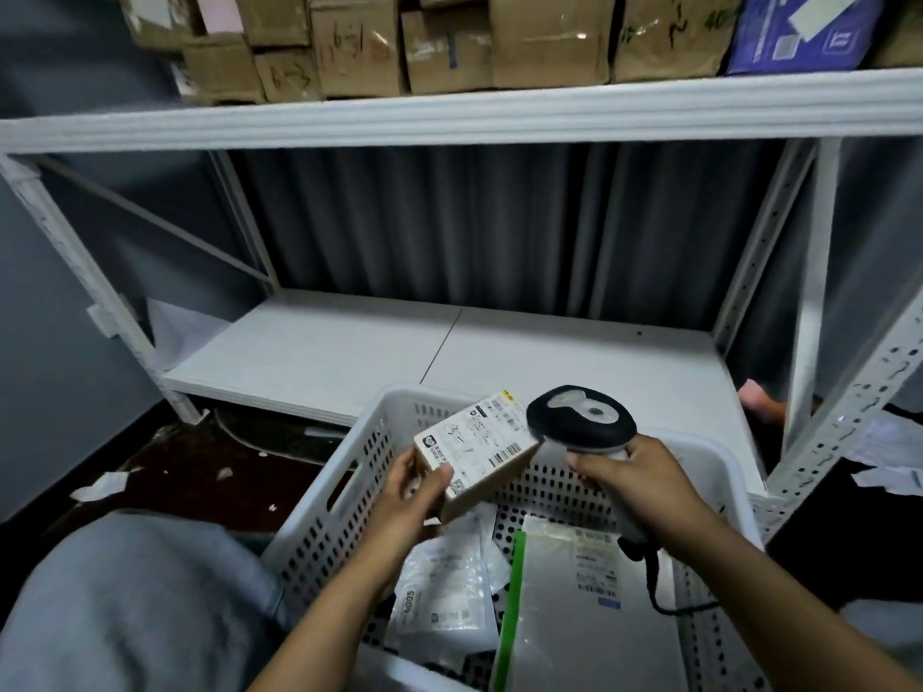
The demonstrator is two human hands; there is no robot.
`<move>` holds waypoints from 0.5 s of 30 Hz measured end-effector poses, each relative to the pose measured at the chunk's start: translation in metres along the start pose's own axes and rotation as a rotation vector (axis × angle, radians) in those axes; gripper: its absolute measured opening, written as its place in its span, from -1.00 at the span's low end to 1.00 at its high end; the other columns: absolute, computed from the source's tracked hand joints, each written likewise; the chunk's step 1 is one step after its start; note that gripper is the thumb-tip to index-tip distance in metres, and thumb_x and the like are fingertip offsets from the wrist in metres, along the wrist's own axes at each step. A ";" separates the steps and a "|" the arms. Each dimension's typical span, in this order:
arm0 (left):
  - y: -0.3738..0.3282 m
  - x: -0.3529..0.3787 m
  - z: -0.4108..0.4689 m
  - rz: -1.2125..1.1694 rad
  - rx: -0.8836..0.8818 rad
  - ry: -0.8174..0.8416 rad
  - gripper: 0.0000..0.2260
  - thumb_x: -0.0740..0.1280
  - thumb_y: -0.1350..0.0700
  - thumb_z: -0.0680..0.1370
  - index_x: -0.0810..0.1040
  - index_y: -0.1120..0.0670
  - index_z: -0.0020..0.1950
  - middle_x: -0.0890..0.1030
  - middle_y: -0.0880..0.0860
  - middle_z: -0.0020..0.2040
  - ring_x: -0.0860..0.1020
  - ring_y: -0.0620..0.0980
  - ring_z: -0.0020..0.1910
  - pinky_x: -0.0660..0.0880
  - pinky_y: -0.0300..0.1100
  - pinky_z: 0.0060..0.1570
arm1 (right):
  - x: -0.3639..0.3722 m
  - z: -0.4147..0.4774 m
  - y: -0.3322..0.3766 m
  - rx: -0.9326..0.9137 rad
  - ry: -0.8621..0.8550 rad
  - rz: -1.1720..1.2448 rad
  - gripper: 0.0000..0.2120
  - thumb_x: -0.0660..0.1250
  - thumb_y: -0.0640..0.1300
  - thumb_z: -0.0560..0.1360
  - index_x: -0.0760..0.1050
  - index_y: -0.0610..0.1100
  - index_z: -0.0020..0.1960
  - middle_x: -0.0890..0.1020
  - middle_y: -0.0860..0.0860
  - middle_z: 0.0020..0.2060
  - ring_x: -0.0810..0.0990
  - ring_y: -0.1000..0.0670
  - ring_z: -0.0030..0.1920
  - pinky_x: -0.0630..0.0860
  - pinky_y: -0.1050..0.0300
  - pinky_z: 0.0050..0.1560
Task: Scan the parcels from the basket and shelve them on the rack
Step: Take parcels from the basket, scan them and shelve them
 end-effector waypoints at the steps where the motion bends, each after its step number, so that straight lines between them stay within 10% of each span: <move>1: -0.004 0.004 -0.003 0.001 0.000 0.029 -0.46 0.40 -0.06 0.47 0.35 -0.13 0.42 0.56 0.01 0.26 0.64 0.03 0.05 0.62 -0.04 -0.10 | 0.000 -0.003 0.001 0.001 -0.027 0.040 -0.87 0.47 -0.16 0.44 0.57 0.00 -0.07 0.69 0.05 -0.14 0.65 0.01 -0.09 0.54 0.12 -0.11; 7: -0.043 0.015 -0.023 0.107 0.022 0.217 -0.35 0.39 -0.09 0.45 0.22 -0.14 0.49 0.52 -0.04 0.28 0.63 -0.10 -0.01 0.58 -0.21 -0.16 | 0.012 -0.013 0.022 -0.032 -0.105 0.173 -0.82 0.50 -0.18 0.41 0.61 -0.10 0.00 0.71 0.02 -0.14 0.64 0.01 -0.10 0.51 0.16 -0.10; 12: -0.100 -0.010 -0.032 0.481 0.212 0.260 -0.03 0.54 -0.20 0.29 0.05 -0.12 0.54 0.25 -0.13 0.45 0.34 -0.11 0.36 0.35 -0.25 0.32 | 0.024 -0.012 0.060 -0.063 -0.142 0.274 -0.84 0.51 -0.22 0.38 0.64 -0.18 -0.05 0.72 -0.09 -0.17 0.63 -0.07 -0.13 0.54 -0.02 0.01; 15: -0.144 -0.028 -0.039 0.472 0.357 0.179 -0.29 0.56 0.09 0.36 0.26 -0.08 0.39 0.45 -0.11 0.32 0.45 -0.32 0.13 0.34 -0.62 -0.02 | 0.036 -0.010 0.102 -0.110 -0.128 0.351 -0.86 0.48 -0.27 0.41 0.63 -0.22 -0.03 0.72 -0.04 -0.22 0.64 -0.01 -0.17 0.55 0.05 -0.04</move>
Point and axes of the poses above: each hand's wrist, its own z-axis towards the middle knuckle, its own x-axis out of the palm, y = z × x, the point moved 6 cm from there along z, towards the middle knuckle
